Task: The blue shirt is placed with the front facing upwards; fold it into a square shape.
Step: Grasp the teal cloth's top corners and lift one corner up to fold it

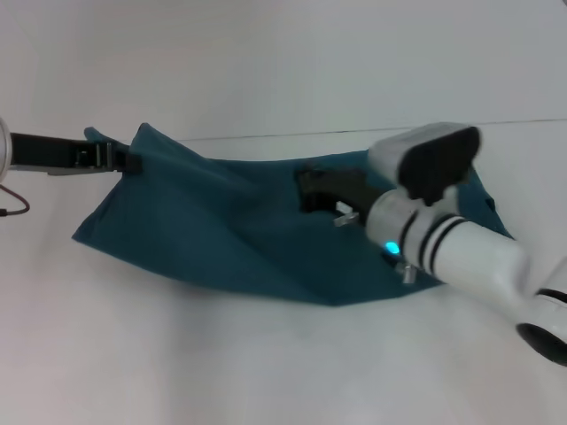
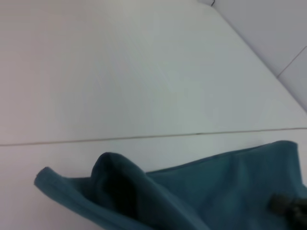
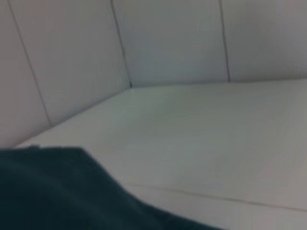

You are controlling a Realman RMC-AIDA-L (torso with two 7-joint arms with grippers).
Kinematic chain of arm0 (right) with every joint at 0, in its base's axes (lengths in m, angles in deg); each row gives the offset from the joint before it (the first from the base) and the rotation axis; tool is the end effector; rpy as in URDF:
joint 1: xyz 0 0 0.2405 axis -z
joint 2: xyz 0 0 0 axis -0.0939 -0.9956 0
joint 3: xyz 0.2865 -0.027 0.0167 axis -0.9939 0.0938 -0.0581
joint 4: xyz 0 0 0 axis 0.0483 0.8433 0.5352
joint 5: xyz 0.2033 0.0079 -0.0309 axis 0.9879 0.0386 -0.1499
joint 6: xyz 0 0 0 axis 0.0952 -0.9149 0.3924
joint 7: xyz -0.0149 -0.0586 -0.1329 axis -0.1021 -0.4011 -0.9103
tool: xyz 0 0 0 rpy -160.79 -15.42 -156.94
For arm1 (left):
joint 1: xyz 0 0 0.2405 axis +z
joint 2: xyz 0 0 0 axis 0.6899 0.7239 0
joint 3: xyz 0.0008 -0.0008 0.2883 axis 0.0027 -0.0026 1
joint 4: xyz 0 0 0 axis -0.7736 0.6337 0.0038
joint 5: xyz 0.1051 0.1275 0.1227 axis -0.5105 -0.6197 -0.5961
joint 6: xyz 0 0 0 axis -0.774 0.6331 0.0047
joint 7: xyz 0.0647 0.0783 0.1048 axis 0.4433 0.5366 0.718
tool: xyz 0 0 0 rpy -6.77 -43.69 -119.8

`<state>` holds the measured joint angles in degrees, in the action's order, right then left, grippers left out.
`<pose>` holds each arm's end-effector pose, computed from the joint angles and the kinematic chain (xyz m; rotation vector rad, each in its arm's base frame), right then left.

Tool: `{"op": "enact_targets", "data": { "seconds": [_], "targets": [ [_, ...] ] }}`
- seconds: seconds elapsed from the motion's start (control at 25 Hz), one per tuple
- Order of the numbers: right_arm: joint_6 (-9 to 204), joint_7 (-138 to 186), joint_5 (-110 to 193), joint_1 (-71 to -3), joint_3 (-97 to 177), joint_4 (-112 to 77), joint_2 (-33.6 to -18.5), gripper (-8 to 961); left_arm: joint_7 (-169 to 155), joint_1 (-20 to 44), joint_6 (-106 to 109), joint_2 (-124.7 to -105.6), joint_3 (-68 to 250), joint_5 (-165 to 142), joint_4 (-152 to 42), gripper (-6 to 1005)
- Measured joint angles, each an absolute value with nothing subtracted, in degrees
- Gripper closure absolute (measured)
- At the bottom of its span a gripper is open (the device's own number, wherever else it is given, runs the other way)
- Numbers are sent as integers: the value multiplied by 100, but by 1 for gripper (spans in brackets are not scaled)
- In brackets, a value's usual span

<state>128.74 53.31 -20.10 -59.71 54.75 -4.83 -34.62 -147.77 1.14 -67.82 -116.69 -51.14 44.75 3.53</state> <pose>0.2238 0.4366 -0.1269 -2.1152 0.8242 0.6135 -0.2283 0.4420 0.0495 -2.2759 -1.3520 -0.3563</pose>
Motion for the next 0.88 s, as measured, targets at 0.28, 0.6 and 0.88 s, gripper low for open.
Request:
{"op": "enact_targets", "data": {
  "seconds": [0.28,0.6,0.88],
  "targets": [
    [12295,5132,-2031,-6420,5414,23,-3488,938,-14760,132,-6783,-11668,-5106,4579,356,974],
    [11909,5131,-3000,-6643,4607,296,-3487,932,-14680,158,-6804,-11656,-5115,4804,355,974],
    [11460,5131,-4434,-6795,3561,594,-3488,927,-14594,179,-6814,-11638,-5115,5002,356,974]
  ]
}}
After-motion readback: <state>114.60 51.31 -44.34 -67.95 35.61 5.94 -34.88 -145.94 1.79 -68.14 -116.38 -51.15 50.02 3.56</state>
